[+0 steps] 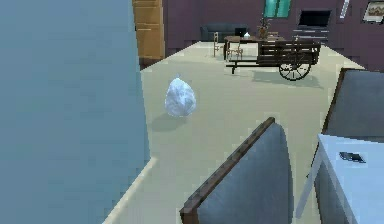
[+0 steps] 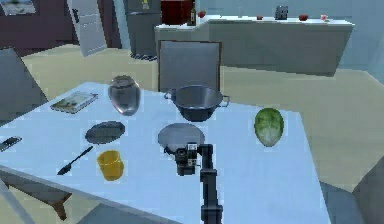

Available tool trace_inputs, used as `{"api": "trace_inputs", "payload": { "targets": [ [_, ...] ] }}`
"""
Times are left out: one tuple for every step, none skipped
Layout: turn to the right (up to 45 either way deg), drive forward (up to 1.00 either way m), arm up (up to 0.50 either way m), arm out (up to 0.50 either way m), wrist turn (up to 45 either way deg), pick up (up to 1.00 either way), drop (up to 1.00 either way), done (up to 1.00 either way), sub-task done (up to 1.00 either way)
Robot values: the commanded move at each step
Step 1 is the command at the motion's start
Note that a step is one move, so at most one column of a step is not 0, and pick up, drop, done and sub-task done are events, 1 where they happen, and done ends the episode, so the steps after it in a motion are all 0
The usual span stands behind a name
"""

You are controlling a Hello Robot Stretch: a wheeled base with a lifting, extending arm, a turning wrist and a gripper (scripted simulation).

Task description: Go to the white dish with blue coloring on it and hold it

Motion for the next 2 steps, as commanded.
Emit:
{"api": "trace_inputs", "payload": {
  "targets": [
    [0.0, 0.0, 0.1, 0.0, 0.0, 0.0, 0.0, 0.0, 0.0],
    [0.0, 0.0, 0.0, 0.0, 0.0, 0.0, 0.0, 1.0, 0.0]
  ]
}}
